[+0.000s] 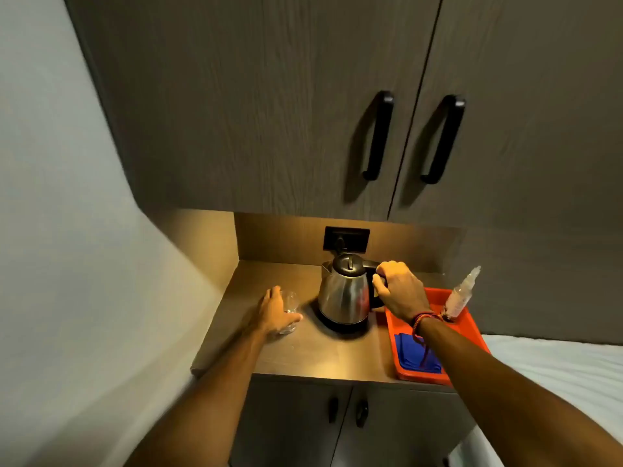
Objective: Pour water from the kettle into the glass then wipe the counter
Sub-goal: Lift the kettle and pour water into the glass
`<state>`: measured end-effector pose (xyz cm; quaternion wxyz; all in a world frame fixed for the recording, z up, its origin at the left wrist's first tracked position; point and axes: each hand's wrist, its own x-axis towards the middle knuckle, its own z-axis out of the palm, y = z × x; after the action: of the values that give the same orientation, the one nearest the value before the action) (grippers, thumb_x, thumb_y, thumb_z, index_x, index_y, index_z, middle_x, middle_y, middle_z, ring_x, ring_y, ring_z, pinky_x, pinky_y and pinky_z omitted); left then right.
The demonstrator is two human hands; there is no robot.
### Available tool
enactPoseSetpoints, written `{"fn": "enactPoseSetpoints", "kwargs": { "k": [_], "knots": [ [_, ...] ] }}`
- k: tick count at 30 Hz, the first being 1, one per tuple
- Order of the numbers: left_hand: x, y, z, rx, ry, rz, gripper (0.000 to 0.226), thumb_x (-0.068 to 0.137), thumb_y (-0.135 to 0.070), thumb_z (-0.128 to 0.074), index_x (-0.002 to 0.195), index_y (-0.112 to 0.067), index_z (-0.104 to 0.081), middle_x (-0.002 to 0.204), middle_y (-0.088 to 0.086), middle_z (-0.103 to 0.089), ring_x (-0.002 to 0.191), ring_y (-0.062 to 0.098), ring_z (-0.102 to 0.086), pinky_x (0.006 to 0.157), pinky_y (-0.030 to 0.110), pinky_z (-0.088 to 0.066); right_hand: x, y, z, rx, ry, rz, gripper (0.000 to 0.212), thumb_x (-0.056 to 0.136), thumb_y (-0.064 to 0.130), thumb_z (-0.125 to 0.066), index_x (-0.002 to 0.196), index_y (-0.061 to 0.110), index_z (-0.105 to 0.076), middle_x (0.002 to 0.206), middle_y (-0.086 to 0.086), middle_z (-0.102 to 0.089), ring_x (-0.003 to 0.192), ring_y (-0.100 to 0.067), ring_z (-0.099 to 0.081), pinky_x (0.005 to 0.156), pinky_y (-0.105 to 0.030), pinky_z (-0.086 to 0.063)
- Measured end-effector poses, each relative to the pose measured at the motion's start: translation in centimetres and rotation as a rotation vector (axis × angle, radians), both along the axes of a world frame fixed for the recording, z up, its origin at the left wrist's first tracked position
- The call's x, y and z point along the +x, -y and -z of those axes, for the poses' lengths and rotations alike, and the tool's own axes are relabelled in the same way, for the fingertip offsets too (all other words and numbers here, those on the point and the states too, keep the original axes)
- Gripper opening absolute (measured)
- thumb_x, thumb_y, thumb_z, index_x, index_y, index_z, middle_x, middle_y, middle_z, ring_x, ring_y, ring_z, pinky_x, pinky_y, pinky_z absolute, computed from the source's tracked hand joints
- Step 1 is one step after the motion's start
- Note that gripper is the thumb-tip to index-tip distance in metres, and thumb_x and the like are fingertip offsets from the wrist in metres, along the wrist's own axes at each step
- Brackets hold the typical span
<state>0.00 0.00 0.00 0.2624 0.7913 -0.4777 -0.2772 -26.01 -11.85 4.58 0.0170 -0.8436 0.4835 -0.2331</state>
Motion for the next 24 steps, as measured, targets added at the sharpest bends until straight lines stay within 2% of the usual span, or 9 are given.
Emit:
{"fn": "enactPoseSetpoints", "kwargs": {
  "k": [3,7,11,14,16,18,19,21,24],
  "knots": [
    [1.5,2.1,2.9,0.015,-0.153,-0.126,0.105,0.075,-0.021,-0.085,0.155,-0.009,-0.018,0.154,0.019,-0.036,0.138,0.039,-0.042,0.110,0.049,-0.044,0.9,3.1,1.4,-0.001,0.122,0.113,0.016,0.094,0.031,-0.050,0.089,0.018,-0.058,0.092,-0.003,-0.059,0.090,-0.022,-0.055,0.067,-0.030,-0.040],
    [1.6,3.5,5.6,-0.063,-0.349,-0.257,0.097,0.069,-0.004,-0.087,0.148,-0.011,-0.031,0.141,0.020,-0.050,0.127,0.039,-0.053,0.098,0.046,-0.054,2.0,5.5,2.6,0.108,0.257,0.194,0.016,0.094,0.027,-0.054,0.092,0.013,-0.063,0.098,-0.004,-0.060,0.096,-0.021,-0.053,0.078,-0.032,-0.042],
    [1.9,5.1,7.9,-0.138,-0.437,-0.353,0.087,0.064,-0.001,-0.090,0.138,-0.009,-0.045,0.137,0.018,-0.057,0.125,0.036,-0.057,0.080,0.031,-0.055,2.9,8.5,3.8,0.225,0.372,0.253,0.025,0.096,0.021,-0.054,0.082,0.004,-0.066,0.088,-0.009,-0.063,0.086,-0.025,-0.055,0.075,-0.036,-0.043],
    [2.0,5.3,9.2,-0.203,-0.426,-0.385,0.080,0.061,-0.002,-0.092,0.130,-0.008,-0.053,0.133,0.016,-0.061,0.123,0.035,-0.059,0.088,0.038,-0.058,3.2,10.1,4.6,0.311,0.447,0.311,0.040,0.098,0.022,-0.051,0.062,0.005,-0.056,0.068,-0.015,-0.056,0.070,-0.029,-0.051,0.064,-0.037,-0.032],
    [2.0,5.3,9.8,-0.238,-0.414,-0.400,0.077,0.060,-0.004,-0.093,0.128,-0.008,-0.055,0.129,0.015,-0.063,0.119,0.033,-0.061,0.090,0.040,-0.057,3.3,10.7,5.5,0.402,0.517,0.338,0.047,0.099,0.025,-0.050,0.063,-0.003,-0.061,0.064,-0.017,-0.056,0.069,-0.030,-0.052,0.064,-0.034,-0.029],
    [2.0,5.1,9.9,-0.262,-0.412,-0.424,0.075,0.059,-0.008,-0.093,0.125,-0.011,-0.057,0.125,0.011,-0.065,0.114,0.029,-0.062,0.084,0.033,-0.056,3.6,11.0,6.3,0.452,0.582,0.366,0.050,0.099,0.026,-0.050,0.064,-0.007,-0.065,0.062,-0.016,-0.056,0.073,-0.031,-0.053,0.066,-0.033,-0.031],
    [2.1,5.0,9.8,-0.268,-0.409,-0.440,0.075,0.059,-0.011,-0.094,0.124,-0.012,-0.058,0.123,0.009,-0.066,0.111,0.026,-0.062,0.080,0.029,-0.055,3.9,11.0,6.6,0.451,0.609,0.391,0.051,0.097,0.027,-0.051,0.058,-0.003,-0.064,0.057,-0.014,-0.053,0.074,-0.032,-0.052,0.066,-0.034,-0.032],
    [2.3,5.0,9.5,-0.288,-0.384,-0.461,0.075,0.057,-0.015,-0.095,0.122,-0.015,-0.058,0.118,0.004,-0.066,0.102,0.020,-0.060,0.070,0.018,-0.050,4.7,10.7,6.6,0.412,0.661,0.446,0.053,0.092,0.027,-0.055,0.043,0.008,-0.051,0.045,-0.005,-0.041,0.070,-0.029,-0.046,0.064,-0.035,-0.032],
    [2.8,5.0,9.2,-0.316,-0.331,-0.457,0.077,0.057,-0.016,-0.095,0.124,-0.016,-0.058,0.117,0.002,-0.064,0.100,0.015,-0.057,0.062,0.009,-0.042,6.1,10.3,5.5,0.323,0.643,0.439,0.057,0.085,0.032,-0.058,0.037,0.009,-0.038,0.043,-0.003,-0.023,0.059,-0.028,-0.039,0.059,-0.036,-0.032]
  ]
}}
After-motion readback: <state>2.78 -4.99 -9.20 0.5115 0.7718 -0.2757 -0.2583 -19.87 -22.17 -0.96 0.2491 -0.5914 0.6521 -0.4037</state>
